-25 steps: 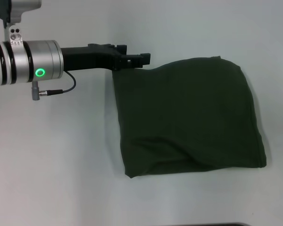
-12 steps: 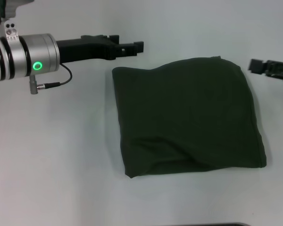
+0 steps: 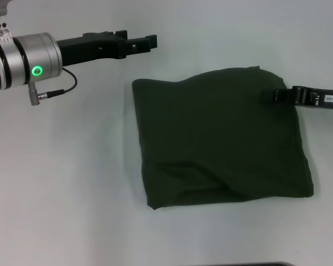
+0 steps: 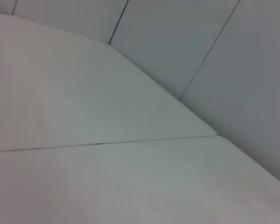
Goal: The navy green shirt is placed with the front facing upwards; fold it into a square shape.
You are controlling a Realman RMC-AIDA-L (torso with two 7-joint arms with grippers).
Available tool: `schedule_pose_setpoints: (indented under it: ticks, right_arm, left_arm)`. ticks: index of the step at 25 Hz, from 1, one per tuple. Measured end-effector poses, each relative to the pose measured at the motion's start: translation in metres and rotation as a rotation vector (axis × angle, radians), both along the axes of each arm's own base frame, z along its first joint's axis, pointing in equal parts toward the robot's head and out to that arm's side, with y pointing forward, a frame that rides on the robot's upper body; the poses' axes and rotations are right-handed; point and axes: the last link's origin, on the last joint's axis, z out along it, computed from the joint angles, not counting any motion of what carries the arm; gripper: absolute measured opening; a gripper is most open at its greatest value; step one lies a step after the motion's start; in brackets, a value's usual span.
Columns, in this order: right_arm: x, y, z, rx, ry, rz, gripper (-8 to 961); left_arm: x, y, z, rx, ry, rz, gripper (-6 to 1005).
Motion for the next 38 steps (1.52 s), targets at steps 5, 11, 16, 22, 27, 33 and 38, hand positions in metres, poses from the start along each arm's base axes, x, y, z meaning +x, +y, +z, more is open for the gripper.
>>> schedule_pose_setpoints:
  ticks: [5,11,16,22,27,33,38]
  right_arm:
    - [0.004,0.01,-0.007,0.037,-0.074,-0.019,32]
    - [0.002,0.02,-0.012,0.053,-0.115,-0.018,19]
    - [-0.001,0.025,-0.013,0.071,-0.13,-0.003,20]
    - [-0.008,0.026,-0.009,0.099,-0.094,0.036,27]
    - [-0.013,0.02,0.002,0.125,-0.027,0.1,33]
    - [-0.007,0.021,0.016,0.145,-0.032,0.093,41]
    - [-0.008,0.021,0.02,0.134,-0.024,0.094,47]
  left_arm:
    - [-0.003,0.0,-0.001,0.002,0.002,0.011,932]
    - [-0.004,0.0,-0.001,0.003,0.004,0.016,932]
    - [-0.007,-0.003,-0.002,-0.001,0.003,0.022,932]
    - [-0.012,-0.01,0.002,-0.015,-0.015,0.025,932]
    - [-0.01,-0.025,0.012,-0.069,-0.076,-0.028,932]
    - [-0.011,-0.049,0.02,-0.163,-0.117,-0.102,931]
    - [-0.017,-0.071,0.025,-0.251,-0.139,-0.153,931]
